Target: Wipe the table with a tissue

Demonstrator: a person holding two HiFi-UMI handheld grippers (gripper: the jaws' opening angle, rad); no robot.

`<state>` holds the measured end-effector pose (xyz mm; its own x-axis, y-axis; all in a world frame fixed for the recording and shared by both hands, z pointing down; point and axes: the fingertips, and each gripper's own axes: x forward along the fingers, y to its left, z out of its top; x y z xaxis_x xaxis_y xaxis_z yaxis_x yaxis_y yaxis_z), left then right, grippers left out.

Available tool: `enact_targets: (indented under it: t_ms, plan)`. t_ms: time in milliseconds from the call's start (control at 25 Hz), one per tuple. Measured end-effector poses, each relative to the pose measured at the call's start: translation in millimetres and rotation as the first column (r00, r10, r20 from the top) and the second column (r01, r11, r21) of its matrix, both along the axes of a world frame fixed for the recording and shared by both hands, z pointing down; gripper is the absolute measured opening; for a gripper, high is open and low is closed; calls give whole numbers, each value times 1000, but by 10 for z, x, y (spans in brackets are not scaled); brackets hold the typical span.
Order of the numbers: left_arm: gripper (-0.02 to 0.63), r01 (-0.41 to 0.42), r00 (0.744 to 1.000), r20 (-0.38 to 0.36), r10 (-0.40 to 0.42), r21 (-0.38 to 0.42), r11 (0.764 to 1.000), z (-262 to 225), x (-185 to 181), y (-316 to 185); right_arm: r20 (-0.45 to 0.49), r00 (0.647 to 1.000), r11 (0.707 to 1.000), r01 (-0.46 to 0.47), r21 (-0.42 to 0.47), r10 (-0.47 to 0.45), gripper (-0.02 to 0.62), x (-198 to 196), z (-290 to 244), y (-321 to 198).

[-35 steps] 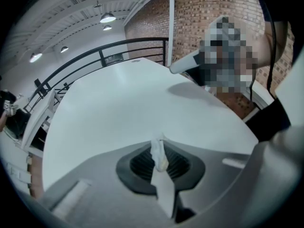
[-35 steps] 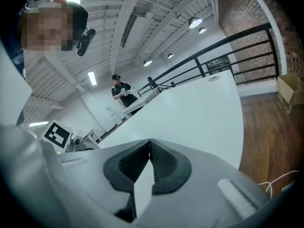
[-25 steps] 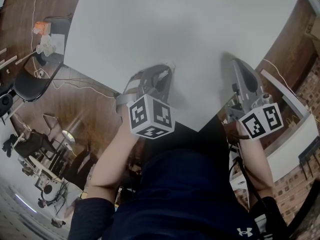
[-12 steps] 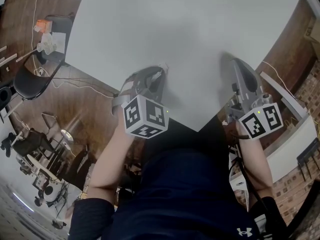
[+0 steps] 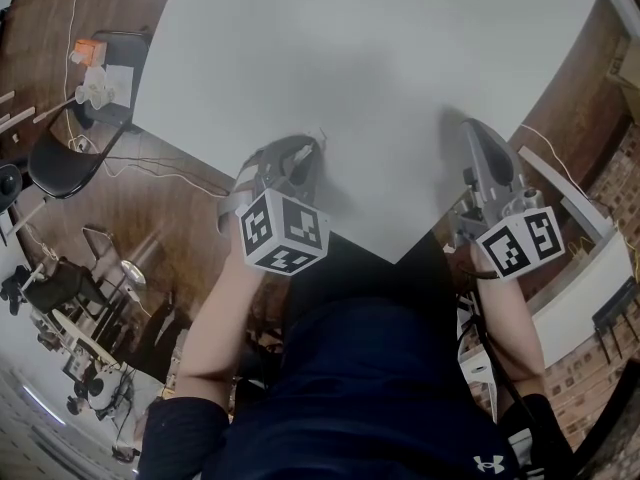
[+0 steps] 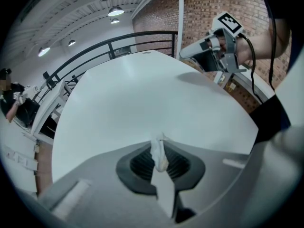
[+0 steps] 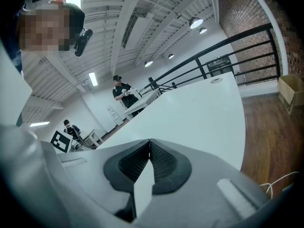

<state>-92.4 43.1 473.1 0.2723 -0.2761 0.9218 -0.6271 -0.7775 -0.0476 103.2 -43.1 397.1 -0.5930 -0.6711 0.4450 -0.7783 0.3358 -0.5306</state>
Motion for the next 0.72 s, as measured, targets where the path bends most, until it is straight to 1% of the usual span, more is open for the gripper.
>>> enact_targets:
  t_ms: [80, 160, 320, 480, 720]
  plan:
    - [18, 8, 1000, -8, -9, -6, 1000, 7, 22, -14, 3, 1000, 1000, -1, 2, 1, 11, 26, -5, -13]
    - [18, 38, 999, -35, -38, -3, 999, -23, 28, -37, 7, 1000, 1000, -1, 8, 1, 11, 54, -28, -22]
    - [18, 128, 989, -84, -124, 36, 991, -158, -103, -105, 11, 1000, 1000, -4, 19, 4, 11, 90, -77, -30]
    - [18, 211, 971, -122, -204, 46, 976, -286, -278, -113, 15, 1000, 1000, -7, 20, 7, 11, 77, -100, -25]
    - [18, 234, 966, -135, -222, 77, 969, -480, -323, -26, 23, 1000, 999, 5, 34, -6, 11, 12, -231, 22]
